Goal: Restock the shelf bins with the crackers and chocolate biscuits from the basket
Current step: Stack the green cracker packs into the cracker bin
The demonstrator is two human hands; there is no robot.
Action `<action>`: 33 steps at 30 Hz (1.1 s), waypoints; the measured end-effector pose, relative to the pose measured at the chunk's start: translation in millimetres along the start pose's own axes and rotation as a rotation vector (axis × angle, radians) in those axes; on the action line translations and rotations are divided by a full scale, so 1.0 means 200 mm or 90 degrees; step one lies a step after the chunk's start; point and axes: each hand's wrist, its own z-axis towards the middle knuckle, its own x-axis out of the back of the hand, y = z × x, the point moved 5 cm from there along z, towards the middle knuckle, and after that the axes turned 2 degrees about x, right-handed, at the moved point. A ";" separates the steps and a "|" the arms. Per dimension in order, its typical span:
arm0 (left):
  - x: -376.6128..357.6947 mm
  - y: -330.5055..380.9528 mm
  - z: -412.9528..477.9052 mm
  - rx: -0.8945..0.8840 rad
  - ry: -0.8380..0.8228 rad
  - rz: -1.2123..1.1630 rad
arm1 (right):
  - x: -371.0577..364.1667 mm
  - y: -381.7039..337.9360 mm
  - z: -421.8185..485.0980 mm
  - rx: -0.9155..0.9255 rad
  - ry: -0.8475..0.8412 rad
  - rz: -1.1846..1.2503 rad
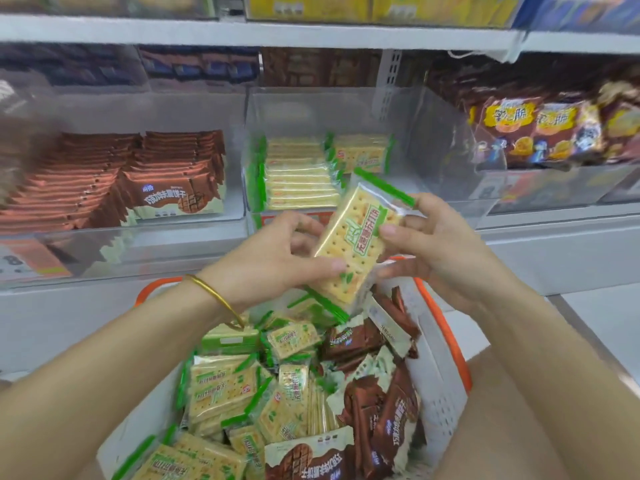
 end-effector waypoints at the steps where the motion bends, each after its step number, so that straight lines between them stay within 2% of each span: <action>1: 0.01 0.03 0.01 -0.017 0.010 0.016 | 0.02 -0.02 0.01 0.005 0.019 0.002; 2: 0.02 0.08 0.02 -0.038 0.022 0.040 | 0.04 -0.04 0.03 0.021 0.044 -0.034; 4: 0.05 0.17 0.07 -0.092 0.055 0.126 | 0.10 -0.14 0.07 0.125 0.109 -0.276; 6: 0.07 0.27 0.12 -0.144 0.088 0.245 | 0.10 -0.27 0.12 0.234 0.104 -0.517; 7: 0.08 0.32 0.16 -0.167 0.104 0.301 | 0.11 -0.31 0.16 0.249 0.086 -0.550; 10: 0.12 0.41 0.26 -0.228 0.156 0.421 | 0.16 -0.37 0.31 0.179 0.078 -0.413; 12: 0.15 0.42 0.34 -0.244 0.209 0.438 | 0.23 -0.37 0.41 0.156 0.133 -0.333; 14: 0.17 0.37 0.42 -0.228 0.248 0.484 | 0.31 -0.37 0.51 0.188 0.238 -0.394; 17: 0.17 0.25 0.50 -0.174 0.209 0.621 | 0.38 -0.32 0.66 0.194 0.333 -0.505; 19: 0.15 0.19 0.52 -0.145 0.179 0.657 | 0.41 -0.23 0.79 0.140 0.330 -0.536; 23: 0.14 0.14 0.53 -0.146 0.173 0.684 | 0.45 -0.09 1.02 0.032 0.250 -0.533; 26: 0.14 0.14 0.53 -0.157 0.171 0.678 | 0.46 -0.06 1.14 -0.020 0.205 -0.621; 29: 0.13 0.14 0.53 -0.167 0.161 0.680 | 0.49 -0.01 1.21 -0.064 0.216 -0.742; 33: 0.13 0.14 0.54 -0.172 0.155 0.677 | 0.53 0.07 1.27 -0.095 0.288 -0.696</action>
